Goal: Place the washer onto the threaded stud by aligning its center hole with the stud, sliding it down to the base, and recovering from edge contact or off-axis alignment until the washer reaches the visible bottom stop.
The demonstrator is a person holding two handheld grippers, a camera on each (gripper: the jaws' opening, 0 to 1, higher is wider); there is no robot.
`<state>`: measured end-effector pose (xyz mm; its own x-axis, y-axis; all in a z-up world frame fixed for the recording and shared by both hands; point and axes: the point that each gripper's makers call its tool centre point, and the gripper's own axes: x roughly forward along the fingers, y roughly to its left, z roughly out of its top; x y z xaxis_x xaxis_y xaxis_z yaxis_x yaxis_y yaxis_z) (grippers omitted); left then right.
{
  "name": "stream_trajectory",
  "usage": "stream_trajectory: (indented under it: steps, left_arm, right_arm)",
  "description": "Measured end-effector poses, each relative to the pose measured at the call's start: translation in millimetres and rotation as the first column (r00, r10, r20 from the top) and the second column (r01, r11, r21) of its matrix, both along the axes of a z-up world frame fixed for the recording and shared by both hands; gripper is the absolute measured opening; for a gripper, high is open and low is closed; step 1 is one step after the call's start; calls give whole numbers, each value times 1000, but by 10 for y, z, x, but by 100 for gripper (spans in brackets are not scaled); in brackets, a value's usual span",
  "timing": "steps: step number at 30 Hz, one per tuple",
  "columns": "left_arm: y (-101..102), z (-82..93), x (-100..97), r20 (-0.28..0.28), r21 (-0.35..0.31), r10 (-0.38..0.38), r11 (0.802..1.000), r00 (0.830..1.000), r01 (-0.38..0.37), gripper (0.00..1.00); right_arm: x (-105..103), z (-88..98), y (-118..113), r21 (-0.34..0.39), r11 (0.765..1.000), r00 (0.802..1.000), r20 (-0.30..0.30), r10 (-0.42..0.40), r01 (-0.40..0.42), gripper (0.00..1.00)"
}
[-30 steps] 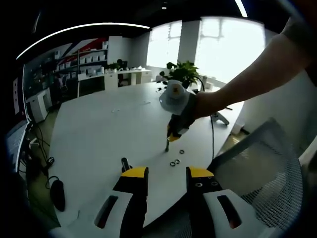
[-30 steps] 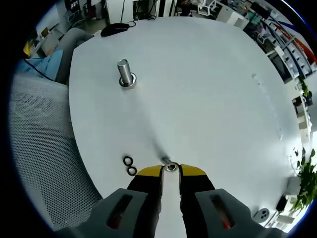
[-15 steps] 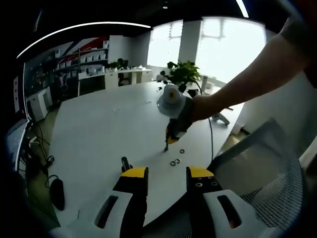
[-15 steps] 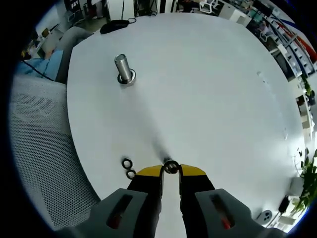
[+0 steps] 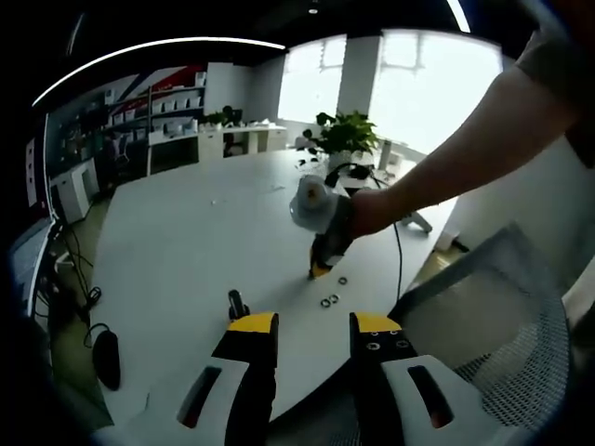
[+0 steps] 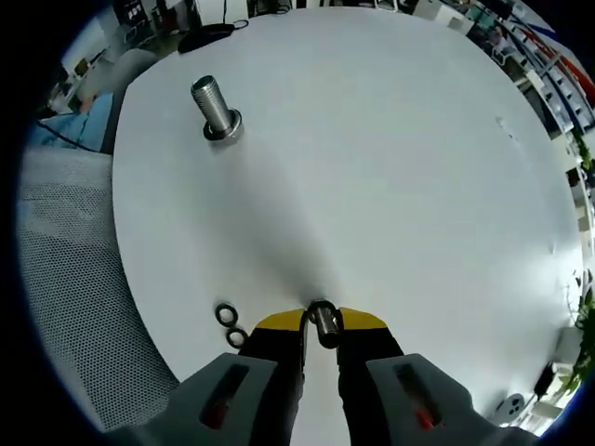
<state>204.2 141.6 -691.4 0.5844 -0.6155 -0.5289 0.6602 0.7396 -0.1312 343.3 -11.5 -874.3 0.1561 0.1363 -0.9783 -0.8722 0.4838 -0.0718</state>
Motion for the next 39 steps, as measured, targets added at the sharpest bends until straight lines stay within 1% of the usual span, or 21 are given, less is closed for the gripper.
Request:
stream_trajectory:
  steps: [9,12,18,23,29,32,36,37,38,39]
  left_arm:
    - [10,-1,5,-2,1,7,1000,1000,-7,29]
    - [17,1,10,0,0,12,1000,1000,-12,29]
    - [10,-7,3,1,9,8,1000,1000,-8,29]
    - [-1,-17,-5,2,20,-1,1000,1000,1,29]
    - [-6,-31,-12,-5,25,-8,1000,1000,8,29]
    - [-14,-38,-16,-7,28,-14,1000,1000,14,29]
    - [-18,-55,-30,-12,36,-21,999,1000,21,29]
    - [-16,-59,-31,-12,38,-20,999,1000,21,29]
    - [-14,-61,-30,-12,39,-20,999,1000,21,28]
    - [-11,-62,-29,-12,40,-20,999,1000,20,28]
  right_arm:
    - [-31,-19,-47,0,1000,1000,-23,-16,16,15]
    - [-71,16,-72,10,999,999,-23,-30,30,17]
    - [-107,110,-203,12,999,999,-6,-42,43,18]
    - [-201,140,-326,13,997,997,-8,-82,82,19]
    - [-364,96,-382,24,996,996,-3,-90,90,24]
    - [-454,34,-422,31,994,994,-17,-107,107,24]
    - [-506,-49,-472,26,993,993,-26,-115,116,24]
    - [-515,-46,-475,27,993,993,-29,-115,116,24]
    - [-490,-23,-441,56,990,991,-18,-129,130,23]
    - [-481,-14,-455,47,990,991,-17,-135,135,24]
